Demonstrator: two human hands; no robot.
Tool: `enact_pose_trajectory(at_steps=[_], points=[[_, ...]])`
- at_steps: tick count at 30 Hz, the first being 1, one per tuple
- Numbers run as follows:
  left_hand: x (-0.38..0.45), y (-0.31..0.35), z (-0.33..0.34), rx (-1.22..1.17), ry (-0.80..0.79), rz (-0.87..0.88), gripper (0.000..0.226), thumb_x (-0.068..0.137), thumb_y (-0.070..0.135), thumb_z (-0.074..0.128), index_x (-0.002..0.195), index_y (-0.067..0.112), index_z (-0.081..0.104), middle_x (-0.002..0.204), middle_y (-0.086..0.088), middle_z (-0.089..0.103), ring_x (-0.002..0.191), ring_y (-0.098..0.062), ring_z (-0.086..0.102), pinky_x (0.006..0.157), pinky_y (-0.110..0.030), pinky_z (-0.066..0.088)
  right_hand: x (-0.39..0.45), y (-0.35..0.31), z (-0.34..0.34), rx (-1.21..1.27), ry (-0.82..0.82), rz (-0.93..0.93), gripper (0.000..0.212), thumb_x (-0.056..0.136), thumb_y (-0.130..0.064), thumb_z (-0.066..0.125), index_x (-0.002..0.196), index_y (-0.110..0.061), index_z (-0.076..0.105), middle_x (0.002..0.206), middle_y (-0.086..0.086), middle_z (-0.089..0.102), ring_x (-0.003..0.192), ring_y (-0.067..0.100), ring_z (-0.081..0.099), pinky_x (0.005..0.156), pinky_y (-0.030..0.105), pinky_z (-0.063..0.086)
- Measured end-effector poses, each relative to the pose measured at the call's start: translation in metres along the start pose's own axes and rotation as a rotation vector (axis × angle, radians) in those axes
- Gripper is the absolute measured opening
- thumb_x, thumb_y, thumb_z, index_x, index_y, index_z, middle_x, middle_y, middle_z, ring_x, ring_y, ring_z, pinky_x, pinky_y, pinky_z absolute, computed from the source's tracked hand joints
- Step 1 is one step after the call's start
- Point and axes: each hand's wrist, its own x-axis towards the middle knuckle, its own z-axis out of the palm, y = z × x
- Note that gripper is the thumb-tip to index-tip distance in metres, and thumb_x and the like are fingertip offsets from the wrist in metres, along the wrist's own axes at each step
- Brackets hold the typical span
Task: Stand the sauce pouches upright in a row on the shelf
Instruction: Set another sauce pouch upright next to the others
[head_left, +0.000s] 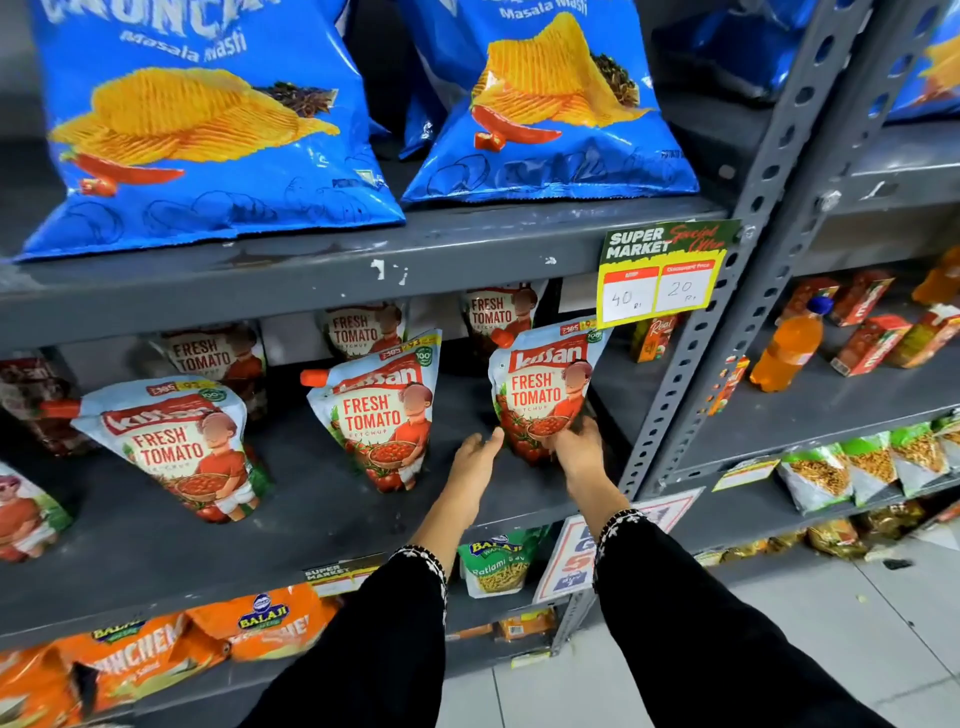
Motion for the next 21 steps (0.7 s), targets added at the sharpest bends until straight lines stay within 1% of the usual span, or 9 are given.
enact_pose_trajectory(at_steps=[2, 4, 6, 7, 11, 14, 16, 19, 21], points=[[-0.005, -0.008, -0.017, -0.006, 0.051, -0.027, 0.064, 0.09, 0.041, 0.054, 0.142, 0.009, 0.036, 0.151, -0.007, 0.036, 0.138, -0.024, 0.036, 0.116, -0.04, 0.03, -0.017, 0.008, 0.011, -0.02, 0.127, 0.0, 0.046, 0.08, 0.0, 0.055, 0.125, 0.002, 0.048, 0.126, 0.023, 0.06, 0.116, 0.037, 0.056, 0.098, 0.039, 0.045], [-0.009, -0.012, -0.032, 0.023, 0.099, -0.027, 0.05, 0.089, 0.041, 0.054, 0.129, 0.011, 0.051, 0.144, -0.016, 0.046, 0.132, -0.031, 0.044, 0.112, -0.043, 0.035, -0.029, 0.014, 0.022, -0.036, 0.256, -0.001, 0.038, 0.079, 0.0, 0.056, 0.115, 0.009, 0.05, 0.122, 0.029, 0.059, 0.114, 0.041, 0.055, 0.094, 0.04, 0.045], [-0.015, -0.016, -0.054, -0.005, 0.107, 0.0, 0.034, 0.09, 0.037, 0.055, 0.116, 0.014, 0.059, 0.138, -0.019, 0.052, 0.128, -0.031, 0.048, 0.11, -0.043, 0.037, -0.041, 0.017, 0.036, -0.028, 0.323, -0.006, 0.044, 0.077, -0.002, 0.061, 0.116, 0.013, 0.049, 0.125, 0.031, 0.056, 0.116, 0.041, 0.054, 0.097, 0.042, 0.044], [-0.019, -0.018, -0.065, -0.024, 0.093, 0.014, 0.034, 0.091, 0.034, 0.054, 0.117, 0.014, 0.06, 0.137, -0.016, 0.054, 0.126, -0.028, 0.05, 0.108, -0.04, 0.038, -0.047, 0.019, 0.044, -0.006, 0.311, -0.004, 0.047, 0.078, -0.005, 0.064, 0.119, 0.012, 0.049, 0.125, 0.028, 0.056, 0.116, 0.04, 0.055, 0.098, 0.041, 0.044], [-0.028, -0.018, -0.117, -0.007, 0.137, 0.008, 0.043, 0.094, 0.036, 0.048, 0.116, 0.002, 0.061, 0.124, -0.019, 0.063, 0.107, -0.027, 0.059, 0.086, -0.031, 0.042, -0.079, 0.026, 0.087, 0.056, 0.011, 0.031, 0.05, 0.083, -0.017, 0.067, 0.127, 0.0, 0.046, 0.121, 0.017, 0.055, 0.11, 0.03, 0.054, 0.089, 0.037, 0.046], [-0.023, -0.002, -0.155, 0.016, 0.202, 0.003, 0.051, 0.092, 0.044, 0.047, 0.118, 0.001, 0.057, 0.119, -0.018, 0.06, 0.116, -0.034, 0.055, 0.096, -0.04, 0.045, -0.097, 0.018, 0.115, 0.054, -0.19, -0.018, 0.059, 0.089, -0.016, 0.061, 0.142, -0.011, 0.035, 0.15, 0.007, 0.037, 0.133, 0.027, 0.042, 0.107, 0.043, 0.038], [-0.02, 0.011, -0.171, 0.002, 0.187, 0.023, 0.053, 0.09, 0.05, 0.046, 0.117, 0.005, 0.053, 0.12, -0.014, 0.055, 0.115, -0.029, 0.053, 0.099, -0.038, 0.042, -0.102, 0.01, 0.122, 0.07, -0.254, -0.068, 0.064, 0.09, -0.01, 0.058, 0.147, -0.015, 0.028, 0.154, 0.006, 0.031, 0.137, 0.026, 0.037, 0.108, 0.043, 0.037], [-0.017, 0.02, -0.184, -0.021, 0.119, 0.022, 0.066, 0.089, 0.054, 0.042, 0.139, 0.012, 0.038, 0.139, -0.007, 0.046, 0.123, -0.026, 0.048, 0.105, -0.037, 0.04, -0.106, 0.005, 0.123, 0.068, -0.334, -0.105, 0.07, 0.09, 0.003, 0.054, 0.148, -0.019, 0.023, 0.152, 0.006, 0.035, 0.134, 0.023, 0.039, 0.095, 0.034, 0.036], [-0.019, 0.025, -0.186, -0.04, 0.088, 0.037, 0.057, 0.091, 0.054, 0.038, 0.133, 0.015, 0.042, 0.125, -0.001, 0.048, 0.101, -0.018, 0.052, 0.087, -0.032, 0.043, -0.106, 0.001, 0.124, 0.025, -0.385, -0.099, 0.074, 0.088, 0.012, 0.048, 0.149, -0.023, 0.023, 0.15, 0.003, 0.038, 0.123, 0.018, 0.043, 0.085, 0.029, 0.041]])
